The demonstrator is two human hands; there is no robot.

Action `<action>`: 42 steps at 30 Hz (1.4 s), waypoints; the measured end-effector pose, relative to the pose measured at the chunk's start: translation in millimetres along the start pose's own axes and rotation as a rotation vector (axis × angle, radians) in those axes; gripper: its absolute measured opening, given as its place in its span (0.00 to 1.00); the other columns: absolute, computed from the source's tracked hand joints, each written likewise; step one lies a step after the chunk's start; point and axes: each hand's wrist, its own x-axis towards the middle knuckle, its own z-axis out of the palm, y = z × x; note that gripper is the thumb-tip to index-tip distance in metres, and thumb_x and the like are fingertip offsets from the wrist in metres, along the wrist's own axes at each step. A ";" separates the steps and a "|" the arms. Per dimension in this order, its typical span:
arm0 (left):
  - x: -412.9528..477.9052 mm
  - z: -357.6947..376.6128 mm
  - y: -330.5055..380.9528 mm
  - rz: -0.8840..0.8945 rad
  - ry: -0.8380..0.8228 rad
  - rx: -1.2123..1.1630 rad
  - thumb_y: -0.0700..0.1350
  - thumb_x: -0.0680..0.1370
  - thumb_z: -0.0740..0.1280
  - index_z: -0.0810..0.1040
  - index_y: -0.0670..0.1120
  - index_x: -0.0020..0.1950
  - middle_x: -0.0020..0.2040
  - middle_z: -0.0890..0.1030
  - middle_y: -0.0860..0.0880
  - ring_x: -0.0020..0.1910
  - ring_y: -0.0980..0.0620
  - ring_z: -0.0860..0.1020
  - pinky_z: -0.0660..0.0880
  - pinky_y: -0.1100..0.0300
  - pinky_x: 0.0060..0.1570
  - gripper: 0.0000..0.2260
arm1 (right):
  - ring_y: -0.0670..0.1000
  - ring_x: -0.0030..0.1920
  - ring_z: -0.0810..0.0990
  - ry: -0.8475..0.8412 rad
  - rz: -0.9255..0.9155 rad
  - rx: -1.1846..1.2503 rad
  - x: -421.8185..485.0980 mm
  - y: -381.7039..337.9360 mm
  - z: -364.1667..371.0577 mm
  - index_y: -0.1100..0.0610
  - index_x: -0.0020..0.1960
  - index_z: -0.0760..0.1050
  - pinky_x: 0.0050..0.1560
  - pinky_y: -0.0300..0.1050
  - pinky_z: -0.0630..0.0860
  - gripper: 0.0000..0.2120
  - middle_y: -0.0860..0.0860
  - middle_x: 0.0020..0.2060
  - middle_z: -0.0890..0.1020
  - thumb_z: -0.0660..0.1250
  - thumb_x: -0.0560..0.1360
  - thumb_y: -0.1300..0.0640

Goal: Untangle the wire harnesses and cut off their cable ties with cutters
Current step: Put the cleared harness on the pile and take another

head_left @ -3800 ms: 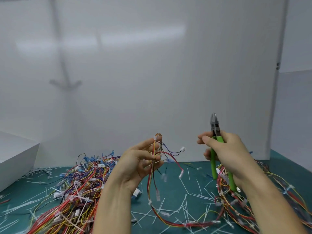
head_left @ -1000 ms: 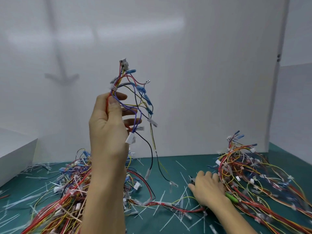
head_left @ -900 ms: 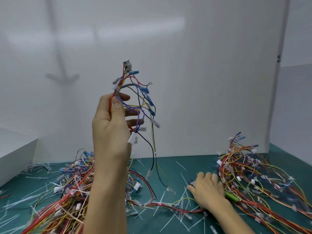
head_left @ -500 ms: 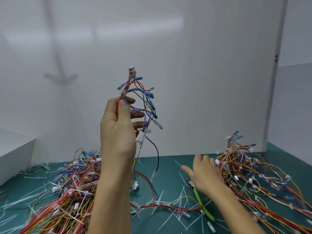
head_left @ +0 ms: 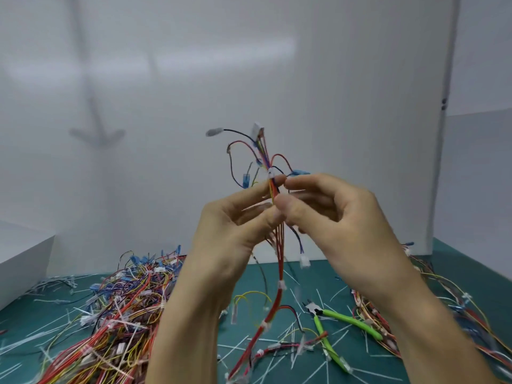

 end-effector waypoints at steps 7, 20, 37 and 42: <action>-1.6 4.5 -0.2 0.081 -0.056 0.454 0.46 0.79 0.67 0.74 0.68 0.64 0.62 0.76 0.61 0.61 0.68 0.74 0.69 0.73 0.61 0.19 | 0.47 0.37 0.86 0.229 0.054 0.066 -0.9 6.5 6.3 0.50 0.44 0.81 0.40 0.46 0.84 0.03 0.47 0.36 0.86 0.73 0.74 0.56; 0.0 -13.6 -12.2 -0.174 0.096 0.492 0.45 0.81 0.64 0.67 0.55 0.73 0.68 0.72 0.59 0.66 0.61 0.72 0.70 0.64 0.61 0.21 | 0.44 0.31 0.77 0.157 0.151 0.320 7.9 6.5 -27.4 0.56 0.42 0.78 0.31 0.39 0.78 0.13 0.47 0.29 0.77 0.59 0.80 0.65; -14.7 -33.2 9.2 -0.214 -0.040 0.046 0.47 0.68 0.74 0.86 0.51 0.52 0.46 0.86 0.45 0.43 0.48 0.86 0.80 0.63 0.41 0.13 | 0.45 0.33 0.75 0.309 0.225 0.486 13.2 20.0 -29.5 0.54 0.46 0.82 0.30 0.36 0.74 0.14 0.49 0.35 0.79 0.59 0.83 0.61; -13.1 -22.5 9.7 -0.283 -0.218 0.166 0.46 0.68 0.78 0.86 0.49 0.47 0.43 0.86 0.46 0.43 0.54 0.84 0.79 0.64 0.45 0.09 | 0.43 0.31 0.76 0.382 0.249 0.560 14.4 19.9 -31.8 0.54 0.44 0.82 0.30 0.36 0.75 0.14 0.47 0.34 0.80 0.60 0.82 0.62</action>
